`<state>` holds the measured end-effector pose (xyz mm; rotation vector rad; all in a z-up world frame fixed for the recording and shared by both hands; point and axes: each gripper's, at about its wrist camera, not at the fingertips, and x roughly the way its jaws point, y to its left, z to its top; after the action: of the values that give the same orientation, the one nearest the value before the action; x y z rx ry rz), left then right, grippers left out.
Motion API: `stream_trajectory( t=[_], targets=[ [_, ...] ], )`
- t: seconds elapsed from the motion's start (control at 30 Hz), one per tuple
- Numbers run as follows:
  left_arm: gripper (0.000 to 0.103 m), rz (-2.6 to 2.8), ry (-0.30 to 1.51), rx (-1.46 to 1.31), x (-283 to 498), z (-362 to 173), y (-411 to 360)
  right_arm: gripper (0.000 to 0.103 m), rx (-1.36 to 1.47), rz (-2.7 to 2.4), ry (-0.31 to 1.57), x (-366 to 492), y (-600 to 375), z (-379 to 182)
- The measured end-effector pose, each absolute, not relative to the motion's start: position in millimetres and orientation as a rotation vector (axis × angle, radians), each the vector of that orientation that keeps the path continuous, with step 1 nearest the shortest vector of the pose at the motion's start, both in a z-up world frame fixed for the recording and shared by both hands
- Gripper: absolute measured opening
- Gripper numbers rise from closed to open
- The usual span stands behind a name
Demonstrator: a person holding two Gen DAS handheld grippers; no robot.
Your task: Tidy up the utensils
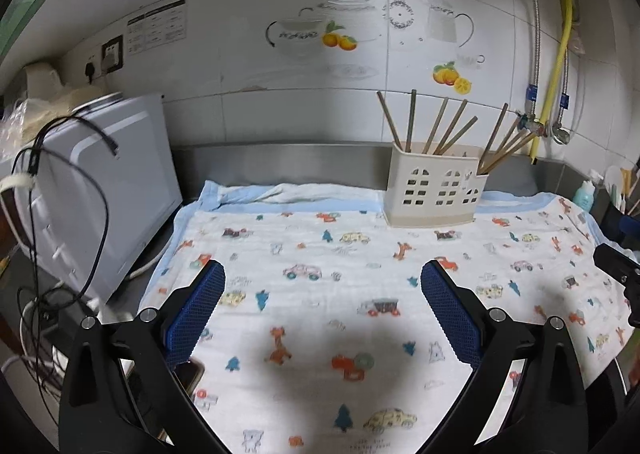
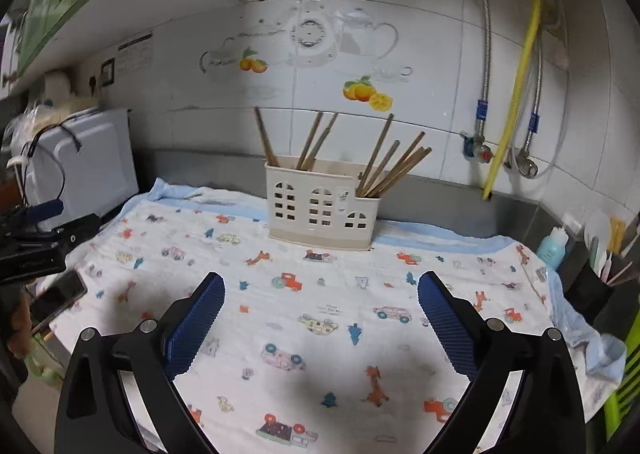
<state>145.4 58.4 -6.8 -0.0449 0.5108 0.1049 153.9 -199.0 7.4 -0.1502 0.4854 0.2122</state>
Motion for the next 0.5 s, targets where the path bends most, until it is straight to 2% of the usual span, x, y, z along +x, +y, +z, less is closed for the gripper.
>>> stream_trajectory(
  t=[0.5],
  targets=[
    [0.098,0.099,0.512,-0.08,107,-12,55,0.096,-0.059,0.23,0.514,117,-193,-3]
  ],
)
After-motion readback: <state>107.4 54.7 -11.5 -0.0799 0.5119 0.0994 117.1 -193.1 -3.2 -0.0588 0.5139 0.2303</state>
